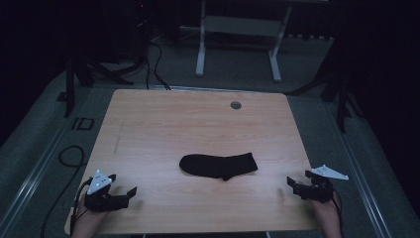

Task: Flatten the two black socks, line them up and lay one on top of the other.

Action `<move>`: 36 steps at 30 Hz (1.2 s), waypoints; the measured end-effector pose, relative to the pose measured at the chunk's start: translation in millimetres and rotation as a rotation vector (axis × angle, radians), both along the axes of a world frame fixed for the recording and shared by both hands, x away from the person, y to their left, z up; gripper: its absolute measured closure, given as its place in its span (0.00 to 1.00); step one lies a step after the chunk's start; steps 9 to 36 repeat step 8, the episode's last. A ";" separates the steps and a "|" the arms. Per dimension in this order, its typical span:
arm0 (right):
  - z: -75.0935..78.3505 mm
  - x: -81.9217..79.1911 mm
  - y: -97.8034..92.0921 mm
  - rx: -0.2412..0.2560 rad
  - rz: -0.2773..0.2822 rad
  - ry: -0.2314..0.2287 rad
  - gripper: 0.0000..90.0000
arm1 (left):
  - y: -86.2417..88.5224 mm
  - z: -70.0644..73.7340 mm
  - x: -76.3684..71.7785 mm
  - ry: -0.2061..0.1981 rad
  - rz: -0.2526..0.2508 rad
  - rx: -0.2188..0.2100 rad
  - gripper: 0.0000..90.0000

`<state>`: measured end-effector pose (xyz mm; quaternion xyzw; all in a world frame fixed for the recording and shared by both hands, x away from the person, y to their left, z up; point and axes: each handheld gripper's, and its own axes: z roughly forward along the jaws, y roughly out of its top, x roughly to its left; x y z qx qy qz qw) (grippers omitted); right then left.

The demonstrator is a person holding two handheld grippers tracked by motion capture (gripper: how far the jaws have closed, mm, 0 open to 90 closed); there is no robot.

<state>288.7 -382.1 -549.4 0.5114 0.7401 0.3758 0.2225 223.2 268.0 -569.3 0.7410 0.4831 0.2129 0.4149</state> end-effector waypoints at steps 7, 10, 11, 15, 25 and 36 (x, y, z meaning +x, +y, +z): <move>1.3 0.7 -2.8 0.013 -0.012 -0.007 0.16 | -0.6 -0.3 -0.9 -0.004 -0.002 -0.001 0.08; 1.2 0.8 -3.1 0.014 -0.013 -0.006 0.16 | -0.4 -0.2 -1.3 -0.006 -0.002 -0.009 0.08; 1.2 0.8 -3.1 0.014 -0.013 -0.006 0.16 | -0.4 -0.2 -1.3 -0.006 -0.002 -0.009 0.08; 1.2 0.8 -3.1 0.014 -0.013 -0.006 0.16 | -0.4 -0.2 -1.3 -0.006 -0.002 -0.009 0.08; 1.2 0.8 -3.1 0.014 -0.013 -0.006 0.16 | -0.4 -0.2 -1.3 -0.006 -0.002 -0.009 0.08; 1.2 0.8 -3.1 0.014 -0.013 -0.006 0.16 | -0.4 -0.2 -1.3 -0.006 -0.002 -0.009 0.08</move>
